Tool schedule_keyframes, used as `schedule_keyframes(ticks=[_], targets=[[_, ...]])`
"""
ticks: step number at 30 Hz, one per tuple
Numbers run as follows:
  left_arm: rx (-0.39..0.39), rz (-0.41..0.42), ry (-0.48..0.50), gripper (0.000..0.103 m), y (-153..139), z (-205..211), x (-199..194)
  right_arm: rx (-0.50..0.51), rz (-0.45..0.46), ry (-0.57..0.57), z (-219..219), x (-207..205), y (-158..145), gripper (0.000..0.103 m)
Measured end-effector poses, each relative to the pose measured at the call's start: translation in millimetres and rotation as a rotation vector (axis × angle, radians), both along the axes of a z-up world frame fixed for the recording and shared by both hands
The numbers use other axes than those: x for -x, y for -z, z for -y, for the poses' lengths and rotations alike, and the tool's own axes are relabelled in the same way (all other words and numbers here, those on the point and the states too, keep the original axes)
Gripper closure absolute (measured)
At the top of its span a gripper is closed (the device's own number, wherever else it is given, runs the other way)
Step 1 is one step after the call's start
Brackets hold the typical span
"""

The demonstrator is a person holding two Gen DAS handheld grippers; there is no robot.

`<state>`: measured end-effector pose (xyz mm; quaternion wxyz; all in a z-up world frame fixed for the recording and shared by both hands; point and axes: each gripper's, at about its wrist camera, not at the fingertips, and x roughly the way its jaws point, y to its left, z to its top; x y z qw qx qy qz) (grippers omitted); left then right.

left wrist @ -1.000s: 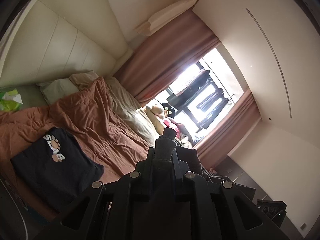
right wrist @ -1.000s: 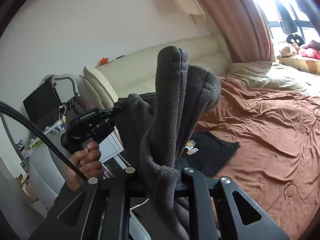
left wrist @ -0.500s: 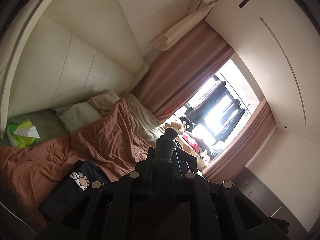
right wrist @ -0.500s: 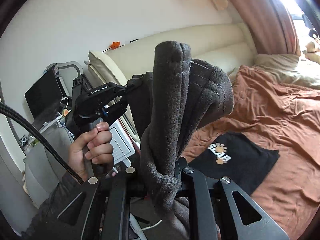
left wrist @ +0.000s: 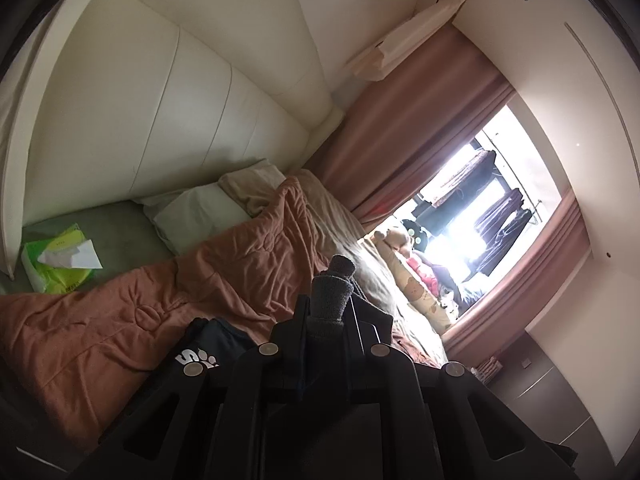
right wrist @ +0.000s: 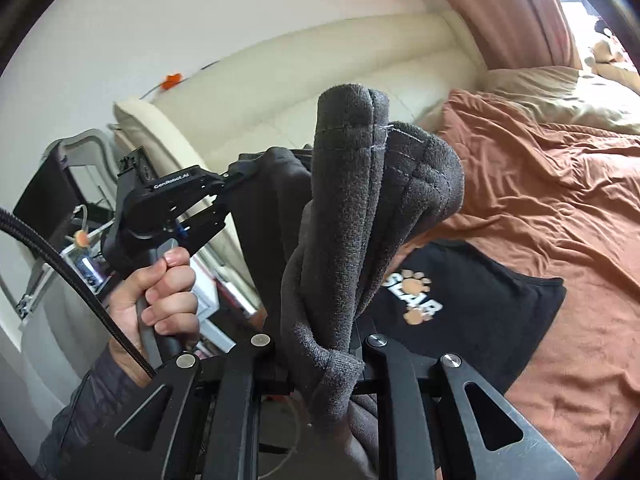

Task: Fold small clothes
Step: 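Lift the folded grey shirt with both grippers and carry it toward the black shirt, then lower the grey shirt onto the folded black shirt with both grippers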

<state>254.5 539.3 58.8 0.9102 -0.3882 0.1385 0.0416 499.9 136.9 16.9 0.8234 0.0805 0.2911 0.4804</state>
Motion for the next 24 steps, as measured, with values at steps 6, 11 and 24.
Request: schedule_keyframes(ticks=[6, 11, 24], targets=[[-0.010, -0.050, 0.007, 0.089, 19, -5, -52, -0.006, -0.054, 0.059, 7, -43, 13, 0.091], [-0.021, -0.100, 0.021, 0.089, 34, -6, -102, 0.010, -0.095, 0.101, 4, -69, 27, 0.091], [-0.019, -0.268, 0.037, 0.089, 115, 0, -207, 0.033, -0.250, 0.177, -4, -154, 82, 0.091]])
